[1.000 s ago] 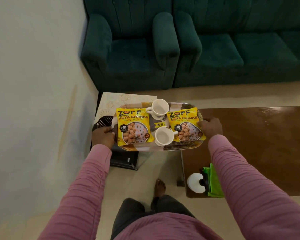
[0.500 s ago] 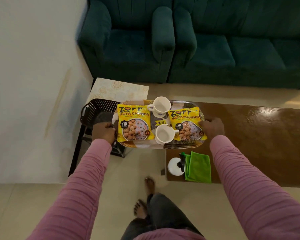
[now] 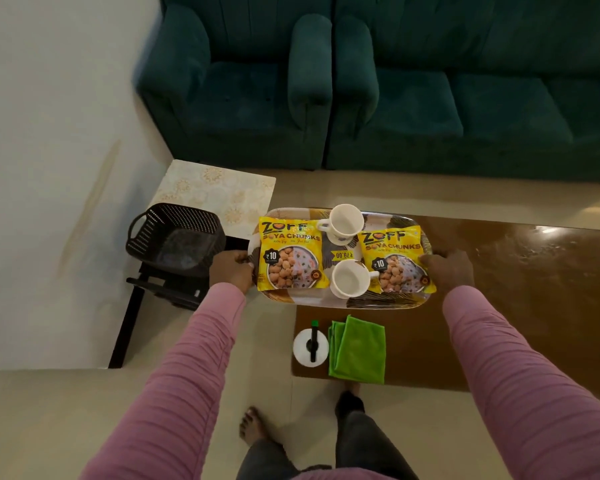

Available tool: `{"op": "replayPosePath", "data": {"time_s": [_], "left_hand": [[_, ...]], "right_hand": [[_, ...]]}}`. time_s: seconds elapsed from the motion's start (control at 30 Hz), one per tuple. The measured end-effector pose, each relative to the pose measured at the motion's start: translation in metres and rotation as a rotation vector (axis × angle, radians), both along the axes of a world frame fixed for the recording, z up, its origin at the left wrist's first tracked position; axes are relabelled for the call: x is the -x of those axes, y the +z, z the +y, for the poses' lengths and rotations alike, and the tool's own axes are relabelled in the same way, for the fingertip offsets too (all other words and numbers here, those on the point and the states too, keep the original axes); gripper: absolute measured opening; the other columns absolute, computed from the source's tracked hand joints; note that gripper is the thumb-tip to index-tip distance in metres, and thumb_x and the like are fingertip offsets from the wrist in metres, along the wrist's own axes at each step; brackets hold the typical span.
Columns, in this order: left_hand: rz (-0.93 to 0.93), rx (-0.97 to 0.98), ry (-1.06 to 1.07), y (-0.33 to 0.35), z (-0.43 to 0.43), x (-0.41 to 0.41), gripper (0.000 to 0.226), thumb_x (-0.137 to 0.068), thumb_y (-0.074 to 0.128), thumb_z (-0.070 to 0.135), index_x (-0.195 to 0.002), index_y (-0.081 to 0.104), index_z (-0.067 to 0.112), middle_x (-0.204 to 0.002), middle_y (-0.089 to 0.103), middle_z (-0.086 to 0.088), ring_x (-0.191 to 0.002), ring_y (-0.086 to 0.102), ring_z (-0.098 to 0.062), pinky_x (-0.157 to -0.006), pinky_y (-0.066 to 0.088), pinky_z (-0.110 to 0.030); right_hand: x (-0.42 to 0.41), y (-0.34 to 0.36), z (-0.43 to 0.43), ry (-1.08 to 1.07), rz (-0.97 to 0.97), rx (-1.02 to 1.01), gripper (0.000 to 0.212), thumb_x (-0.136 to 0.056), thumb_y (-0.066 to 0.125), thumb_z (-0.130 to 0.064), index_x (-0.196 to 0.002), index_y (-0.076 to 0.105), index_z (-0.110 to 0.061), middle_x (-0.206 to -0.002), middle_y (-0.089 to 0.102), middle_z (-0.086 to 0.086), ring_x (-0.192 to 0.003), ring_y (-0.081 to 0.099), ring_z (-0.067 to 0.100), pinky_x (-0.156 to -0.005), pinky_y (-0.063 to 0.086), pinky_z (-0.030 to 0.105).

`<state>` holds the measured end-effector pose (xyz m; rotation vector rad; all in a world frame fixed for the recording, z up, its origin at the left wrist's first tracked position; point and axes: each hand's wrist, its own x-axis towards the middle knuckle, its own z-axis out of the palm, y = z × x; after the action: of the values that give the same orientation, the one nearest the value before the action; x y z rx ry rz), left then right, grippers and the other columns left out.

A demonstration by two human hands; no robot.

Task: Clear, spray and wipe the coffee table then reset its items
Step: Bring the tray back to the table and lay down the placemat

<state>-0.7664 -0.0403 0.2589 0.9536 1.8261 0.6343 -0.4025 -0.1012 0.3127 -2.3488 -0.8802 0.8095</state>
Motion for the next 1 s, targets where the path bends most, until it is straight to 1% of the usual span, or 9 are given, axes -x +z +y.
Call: {"op": "replayPosePath", "data": {"time_s": [0.13,0.23,0.37,0.53,0.6,0.67,0.7,0.87,1.0], "left_hand": [[-0.019,0.088,0.048,-0.017,0.009,-0.05,0.032,-0.087,0.062,-0.002,-0.117,0.069,0.008,-0.108,0.071,-0.014,-0.094,0.068,-0.033,-0.088,0.056,-0.05],[0.01,0.128,0.086,-0.032,0.017,-0.077,0.033,-0.087,0.062,-0.002,-0.119,0.068,0.008,-0.109,0.07,-0.013,-0.095,0.068,-0.034,-0.086,0.057,-0.051],[0.059,0.164,0.12,-0.05,0.032,-0.106,0.031,-0.088,0.061,-0.004,-0.116,0.069,0.008,-0.106,0.071,-0.013,-0.091,0.069,-0.034,-0.085,0.058,-0.05],[0.067,0.211,0.13,-0.111,0.061,-0.128,0.031,-0.088,0.059,-0.005,-0.113,0.07,0.01,-0.103,0.07,-0.011,-0.096,0.067,-0.035,-0.091,0.055,-0.051],[0.091,0.224,0.117,-0.136,0.07,-0.137,0.029,-0.087,0.06,-0.004,-0.103,0.074,0.016,-0.098,0.07,-0.008,-0.095,0.068,-0.034,-0.089,0.056,-0.051],[0.12,0.229,0.09,-0.167,0.083,-0.145,0.031,-0.086,0.061,-0.002,-0.076,0.073,0.024,-0.092,0.072,-0.007,-0.09,0.069,-0.033,-0.086,0.057,-0.05],[0.136,0.237,0.079,-0.18,0.087,-0.15,0.033,-0.086,0.061,-0.002,-0.071,0.072,0.025,-0.088,0.072,-0.007,-0.089,0.07,-0.032,-0.085,0.058,-0.049],[0.136,0.197,0.084,-0.241,0.1,-0.166,0.026,-0.086,0.059,-0.005,-0.101,0.075,0.01,-0.088,0.072,-0.008,-0.085,0.07,-0.029,-0.083,0.059,-0.047],[0.12,0.228,0.104,-0.273,0.102,-0.169,0.029,-0.086,0.06,-0.005,-0.11,0.071,0.007,-0.093,0.071,-0.009,-0.087,0.07,-0.029,-0.082,0.06,-0.046]], "right_hand": [[-0.053,-0.014,0.022,0.013,0.033,0.039,0.025,-0.079,0.063,-0.017,-0.098,0.072,-0.005,-0.092,0.07,0.019,-0.083,0.063,0.032,-0.077,0.052,0.04],[-0.08,-0.026,0.036,0.065,0.032,0.067,0.024,-0.079,0.061,-0.017,-0.096,0.073,-0.004,-0.085,0.069,0.017,-0.078,0.062,0.031,-0.071,0.052,0.038],[-0.105,-0.052,0.053,0.096,0.047,0.088,0.02,-0.079,0.06,-0.017,-0.088,0.071,-0.004,-0.082,0.07,0.017,-0.08,0.067,0.035,-0.077,0.056,0.049],[-0.129,-0.113,0.075,0.101,0.018,0.136,0.019,-0.082,0.062,-0.016,-0.092,0.071,-0.003,-0.076,0.063,0.013,-0.076,0.061,0.032,-0.073,0.051,0.039],[-0.136,-0.144,0.084,0.107,0.007,0.155,0.018,-0.082,0.062,-0.017,-0.09,0.071,-0.003,-0.078,0.065,0.016,-0.078,0.061,0.032,-0.07,0.047,0.035],[-0.144,-0.18,0.094,0.103,-0.015,0.154,0.019,-0.081,0.063,-0.018,-0.092,0.071,-0.004,-0.083,0.067,0.018,-0.081,0.062,0.033,-0.068,0.043,0.033],[-0.147,-0.196,0.099,0.108,-0.029,0.156,0.02,-0.081,0.063,-0.018,-0.093,0.071,-0.005,-0.083,0.067,0.017,-0.081,0.062,0.033,-0.068,0.043,0.032],[-0.159,-0.263,0.113,0.151,-0.079,0.167,0.019,-0.083,0.062,-0.017,-0.097,0.071,-0.007,-0.09,0.07,0.018,-0.086,0.064,0.035,-0.073,0.049,0.038],[-0.164,-0.298,0.113,0.137,-0.069,0.198,0.024,-0.084,0.061,-0.021,-0.102,0.071,-0.009,-0.093,0.071,0.015,-0.088,0.066,0.032,-0.077,0.053,0.041]]}}
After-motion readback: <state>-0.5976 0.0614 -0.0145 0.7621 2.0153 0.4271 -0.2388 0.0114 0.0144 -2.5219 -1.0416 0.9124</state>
